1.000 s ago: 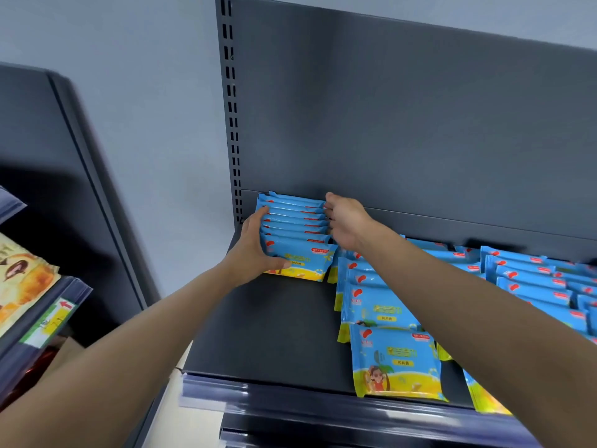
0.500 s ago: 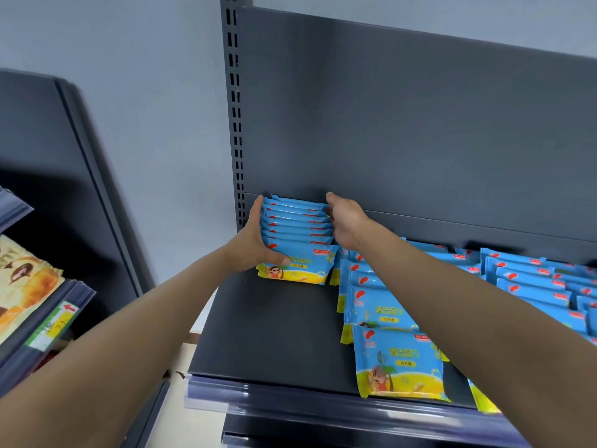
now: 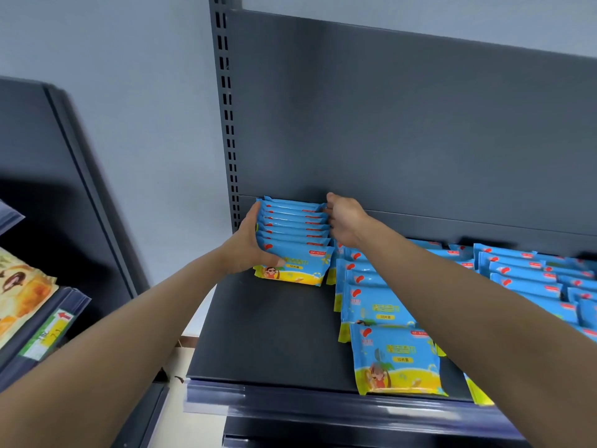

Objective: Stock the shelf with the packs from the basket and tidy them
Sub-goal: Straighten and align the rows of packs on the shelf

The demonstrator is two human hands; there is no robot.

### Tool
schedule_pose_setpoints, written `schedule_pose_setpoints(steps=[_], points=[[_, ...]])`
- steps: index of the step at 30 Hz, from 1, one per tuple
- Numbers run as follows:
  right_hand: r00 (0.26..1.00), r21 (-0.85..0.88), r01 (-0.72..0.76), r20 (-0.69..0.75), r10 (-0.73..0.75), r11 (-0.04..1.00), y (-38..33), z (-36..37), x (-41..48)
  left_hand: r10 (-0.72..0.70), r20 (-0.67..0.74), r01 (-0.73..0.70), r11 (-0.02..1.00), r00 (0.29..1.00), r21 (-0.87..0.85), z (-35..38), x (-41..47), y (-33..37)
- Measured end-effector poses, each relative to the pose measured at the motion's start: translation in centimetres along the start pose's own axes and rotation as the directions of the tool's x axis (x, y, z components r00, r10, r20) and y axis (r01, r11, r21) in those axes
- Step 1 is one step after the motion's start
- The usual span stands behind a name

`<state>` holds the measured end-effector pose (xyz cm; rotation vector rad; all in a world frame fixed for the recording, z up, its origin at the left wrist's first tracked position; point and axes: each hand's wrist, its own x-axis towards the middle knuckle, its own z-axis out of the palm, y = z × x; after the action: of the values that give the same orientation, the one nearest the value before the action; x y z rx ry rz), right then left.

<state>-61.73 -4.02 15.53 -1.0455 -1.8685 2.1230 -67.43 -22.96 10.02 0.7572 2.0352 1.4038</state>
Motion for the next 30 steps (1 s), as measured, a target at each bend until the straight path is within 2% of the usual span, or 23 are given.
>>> schedule_pose_setpoints(steps=[2, 4, 6, 8, 10, 13, 17, 20, 23, 25, 27, 30], points=[[0.999, -0.064, 0.041, -0.013, -0.042, 0.997, -0.7, -0.6, -0.2, 0.062, -0.04, -0.06, 0.997, 0.997, 0.049, 0.1, -0.6, 0.5], [0.994, -0.195, 0.086, -0.053, -0.097, 0.977, -1.3, -1.6, -0.6, 0.12, -0.15, -0.095, 0.981, 0.981, 0.168, 0.3, -1.3, 1.6], [0.977, -0.329, 0.136, -0.109, -0.181, 0.935, -1.7, -2.7, -1.0, 0.2, -0.251, -0.125, 0.95, 0.947, 0.286, 0.8, -1.8, 3.0], [0.96, -0.446, 0.196, -0.094, -0.264, 0.873, -1.5, -4.1, -1.5, 0.323, -0.268, -0.207, 0.9, 0.908, 0.383, 1.6, -2.3, 4.4], [0.95, -0.568, 0.232, -0.041, -0.308, 0.79, -1.3, -5.5, -2.6, 0.38, -0.194, -0.265, 0.857, 0.905, 0.443, 2.8, -3.0, 5.8], [0.951, -0.73, 0.232, 0.031, -0.307, 0.643, -0.4, -7.4, -3.7, 0.387, 0.01, -0.342, 0.802, 0.922, 0.489, 5.5, -4.0, 7.0], [0.962, -0.855, 0.216, 0.103, -0.254, 0.472, 0.9, -9.8, -3.9, 0.317, 0.269, -0.414, 0.758, 0.909, 0.504, 9.6, -5.0, 7.5], [0.966, -0.907, 0.228, 0.165, -0.199, 0.355, 1.3, -11.2, -3.7, 0.22, 0.397, -0.431, 0.683, 0.891, 0.589, 12.4, -5.4, 7.0], [0.966, -0.926, 0.256, 0.233, -0.114, 0.279, 1.4, -11.9, -3.0, 0.116, 0.427, -0.431, 0.448, 0.897, 0.783, 14.5, -5.5, 6.1], [0.963, -0.931, 0.271, 0.258, -0.081, 0.245, 1.6, -12.2, -2.4, 0.115, 0.414, -0.429, 0.296, 0.903, 0.853, 15.7, -5.7, 5.8], [0.963, -0.936, 0.268, 0.265, -0.041, 0.228, 1.7, -12.5, -1.8, 0.133, 0.4, -0.421, 0.223, 0.907, 0.879, 16.6, -5.7, 5.6], [0.963, -0.939, 0.264, 0.271, -0.001, 0.22, 1.6, -13.0, -0.9, 0.107, 0.37, -0.385, 0.215, 0.923, 0.898, 17.4, -5.6, 5.8]])
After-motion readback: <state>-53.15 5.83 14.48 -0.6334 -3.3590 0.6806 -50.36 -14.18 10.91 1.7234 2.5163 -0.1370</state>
